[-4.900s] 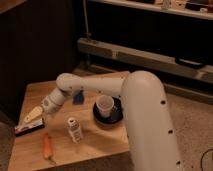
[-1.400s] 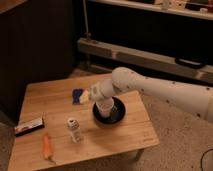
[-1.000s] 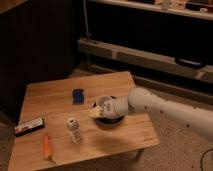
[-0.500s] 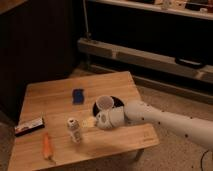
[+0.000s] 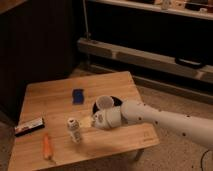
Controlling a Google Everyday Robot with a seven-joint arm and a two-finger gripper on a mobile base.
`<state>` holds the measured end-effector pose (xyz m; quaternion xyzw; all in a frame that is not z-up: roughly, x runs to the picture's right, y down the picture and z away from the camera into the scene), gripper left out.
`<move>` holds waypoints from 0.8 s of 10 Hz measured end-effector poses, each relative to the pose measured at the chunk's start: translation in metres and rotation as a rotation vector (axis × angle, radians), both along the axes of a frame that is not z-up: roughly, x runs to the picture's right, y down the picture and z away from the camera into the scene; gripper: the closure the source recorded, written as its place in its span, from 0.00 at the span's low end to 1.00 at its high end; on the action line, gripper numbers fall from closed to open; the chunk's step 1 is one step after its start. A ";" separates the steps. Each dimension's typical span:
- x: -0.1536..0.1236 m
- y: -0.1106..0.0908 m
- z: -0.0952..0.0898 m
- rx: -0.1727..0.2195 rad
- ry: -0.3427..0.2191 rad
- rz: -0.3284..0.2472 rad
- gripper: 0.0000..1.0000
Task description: Knock the bottle over
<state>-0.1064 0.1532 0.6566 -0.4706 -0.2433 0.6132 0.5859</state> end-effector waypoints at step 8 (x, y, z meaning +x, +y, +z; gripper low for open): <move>-0.004 -0.017 -0.015 0.051 -0.023 0.008 1.00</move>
